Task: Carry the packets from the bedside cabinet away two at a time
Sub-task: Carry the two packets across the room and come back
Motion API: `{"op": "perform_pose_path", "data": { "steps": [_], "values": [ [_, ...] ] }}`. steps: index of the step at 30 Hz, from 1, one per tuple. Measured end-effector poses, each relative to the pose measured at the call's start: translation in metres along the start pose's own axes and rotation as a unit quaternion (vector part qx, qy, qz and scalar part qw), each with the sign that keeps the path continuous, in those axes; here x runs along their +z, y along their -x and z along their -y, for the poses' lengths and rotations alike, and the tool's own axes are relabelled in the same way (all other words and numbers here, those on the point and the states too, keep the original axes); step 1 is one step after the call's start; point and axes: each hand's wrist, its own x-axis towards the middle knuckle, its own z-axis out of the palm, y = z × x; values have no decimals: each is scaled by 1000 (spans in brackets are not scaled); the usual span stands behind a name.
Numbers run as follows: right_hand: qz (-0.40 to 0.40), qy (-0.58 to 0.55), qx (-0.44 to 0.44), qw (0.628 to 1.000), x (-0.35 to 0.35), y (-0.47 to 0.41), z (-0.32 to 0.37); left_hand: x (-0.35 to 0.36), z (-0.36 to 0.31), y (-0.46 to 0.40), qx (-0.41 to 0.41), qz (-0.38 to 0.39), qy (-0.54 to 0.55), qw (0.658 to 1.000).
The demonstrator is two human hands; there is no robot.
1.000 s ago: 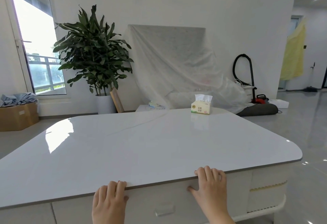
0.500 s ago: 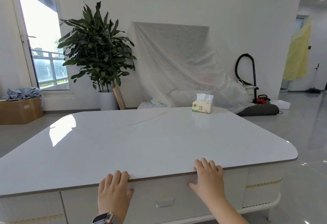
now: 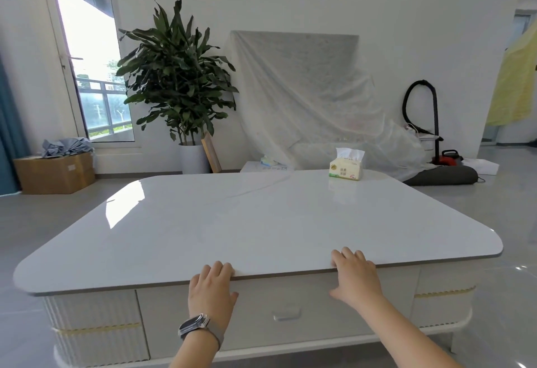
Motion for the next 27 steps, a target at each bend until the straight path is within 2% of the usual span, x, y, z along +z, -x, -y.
{"op": "perform_pose_path", "data": {
  "steps": [17, 27],
  "values": [
    [48, 10, 8, 999, -4, -3, -2, -27, 2, -24, 10, 131, -22, 991],
    [51, 38, 5, 998, -7, 1, 0, -35, -2, -25, 27, 152, -57, 986]
  ]
}}
